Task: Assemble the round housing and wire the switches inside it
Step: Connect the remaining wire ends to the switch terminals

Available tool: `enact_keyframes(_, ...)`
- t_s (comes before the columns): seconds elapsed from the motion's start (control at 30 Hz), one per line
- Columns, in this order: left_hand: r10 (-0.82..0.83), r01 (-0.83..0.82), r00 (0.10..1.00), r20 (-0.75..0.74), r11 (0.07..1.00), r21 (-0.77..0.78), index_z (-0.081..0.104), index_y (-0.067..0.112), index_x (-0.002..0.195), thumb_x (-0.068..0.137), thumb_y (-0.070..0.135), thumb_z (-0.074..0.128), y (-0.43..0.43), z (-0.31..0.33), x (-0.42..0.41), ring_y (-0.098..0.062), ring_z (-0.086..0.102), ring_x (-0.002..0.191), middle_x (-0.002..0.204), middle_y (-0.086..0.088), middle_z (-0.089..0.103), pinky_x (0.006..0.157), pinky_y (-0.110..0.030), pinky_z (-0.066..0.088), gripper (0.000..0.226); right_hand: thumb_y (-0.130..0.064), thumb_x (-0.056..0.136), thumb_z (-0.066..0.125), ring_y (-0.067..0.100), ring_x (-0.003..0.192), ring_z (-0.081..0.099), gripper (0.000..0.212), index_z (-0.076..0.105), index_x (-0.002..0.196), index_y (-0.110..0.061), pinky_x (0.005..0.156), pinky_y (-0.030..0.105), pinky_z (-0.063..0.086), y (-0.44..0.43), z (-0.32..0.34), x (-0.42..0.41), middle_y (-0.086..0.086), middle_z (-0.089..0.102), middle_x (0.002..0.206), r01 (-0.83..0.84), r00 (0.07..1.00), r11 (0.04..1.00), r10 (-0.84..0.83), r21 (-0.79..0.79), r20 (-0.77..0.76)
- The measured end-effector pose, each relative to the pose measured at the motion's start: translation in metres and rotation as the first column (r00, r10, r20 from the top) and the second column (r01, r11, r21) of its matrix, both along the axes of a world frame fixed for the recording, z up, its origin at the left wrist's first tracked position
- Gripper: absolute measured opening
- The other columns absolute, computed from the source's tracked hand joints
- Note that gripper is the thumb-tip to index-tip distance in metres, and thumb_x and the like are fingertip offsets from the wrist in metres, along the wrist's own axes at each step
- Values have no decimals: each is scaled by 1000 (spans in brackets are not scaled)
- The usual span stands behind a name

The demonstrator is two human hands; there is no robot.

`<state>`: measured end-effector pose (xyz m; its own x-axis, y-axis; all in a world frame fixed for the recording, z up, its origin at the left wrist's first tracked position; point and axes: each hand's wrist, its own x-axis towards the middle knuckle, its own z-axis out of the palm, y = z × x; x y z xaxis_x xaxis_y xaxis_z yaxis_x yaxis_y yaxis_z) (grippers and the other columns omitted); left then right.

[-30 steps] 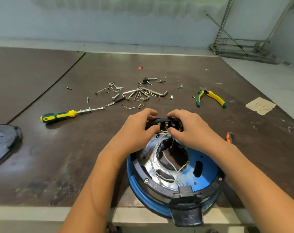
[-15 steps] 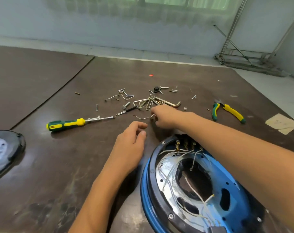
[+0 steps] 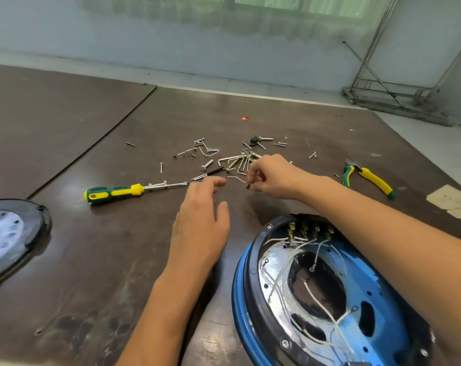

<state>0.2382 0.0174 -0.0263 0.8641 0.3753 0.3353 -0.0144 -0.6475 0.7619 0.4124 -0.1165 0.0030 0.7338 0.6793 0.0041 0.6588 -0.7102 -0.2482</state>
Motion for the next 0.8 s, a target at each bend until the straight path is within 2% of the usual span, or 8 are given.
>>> enact_keyframes(0.13, -78, 47, 988, 137, 975, 218, 63, 21, 125, 88, 18, 67, -4, 23, -6, -17, 47, 118, 128, 2, 51, 100, -27, 39, 37, -17, 82, 78, 1, 66, 53, 8, 74, 84, -24, 66, 24, 42, -31, 30, -50, -9, 61, 72, -56, 996, 991, 47, 125, 74)
enact_keyframes(0.2, -145, 112, 986, 84, 943, 314, 65, 20, 125, 91, 26, 66, -13, 32, -7, -18, 50, 118, 127, 2, 56, 102, -34, 42, 34, -17, 82, 78, -1, 66, 54, 8, 76, 86, -24, 65, 22, 43, -47, 38, -75, -12, 60, 72, -77, 993, 984, 61, 161, 98)
enact_keyframes(0.27, -170, 150, 985, 12, 900, 408, 68, 23, 121, 95, 34, 60, -26, 38, -7, -19, 59, 107, 115, 4, 65, 96, -42, 45, 29, -15, 80, 79, 2, 67, 57, 9, 77, 85, -22, 64, 21, 44, -60, 41, -95, -13, 60, 73, -80, 992, 968, 53, 239, 116)
enact_keyframes(0.37, -210, 212, 976, -61, 842, 495, 72, 30, 109, 98, 42, 51, -45, 39, -7, -17, 63, 91, 95, 7, 70, 89, -39, 47, 27, -15, 80, 81, 8, 69, 59, 8, 78, 83, -21, 62, 16, 42, -78, 35, -111, -7, 64, 74, -56, 995, 944, 24, 326, 99)
enact_keyframes(0.47, -237, 234, 970, -58, 836, 496, 73, 33, 103, 95, 43, 56, -55, 37, -4, -15, 60, 89, 89, 8, 65, 80, -34, 45, 21, -16, 80, 82, 7, 69, 57, 9, 79, 85, -22, 63, 15, 38, -94, 28, -116, -5, 65, 77, -21, 999, 923, 3, 385, 46)
enact_keyframes(0.53, -261, 240, 965, -13, 865, 442, 76, 33, 97, 92, 40, 63, -56, 40, 0, -14, 60, 88, 88, 8, 65, 80, -38, 48, 15, -23, 81, 82, 5, 78, 59, 7, 78, 87, -26, 68, 17, 40, -106, 25, -116, -7, 65, 84, 24, 1000, 892, -30, 450, 6)
enact_keyframes(0.67, -338, 310, 941, 23, 888, 341, 78, 30, 90, 88, 34, 71, -60, 43, 4, -12, 62, 82, 84, 11, 65, 73, -41, 53, 8, -36, 81, 78, 5, 90, 62, 5, 75, 81, -32, 75, 29, 50, -130, 15, -114, -12, 67, 93, 148, 989, 807, -124, 571, -81)
enact_keyframes(0.8, -369, 334, 929, 19, 861, 384, 79, 27, 92, 88, 31, 72, -62, 38, 4, -13, 63, 79, 84, 11, 64, 68, -40, 53, 8, -34, 82, 78, 4, 84, 66, 6, 76, 77, -30, 79, 37, 54, -135, 10, -112, -10, 70, 87, 172, 981, 831, -97, 529, -166)
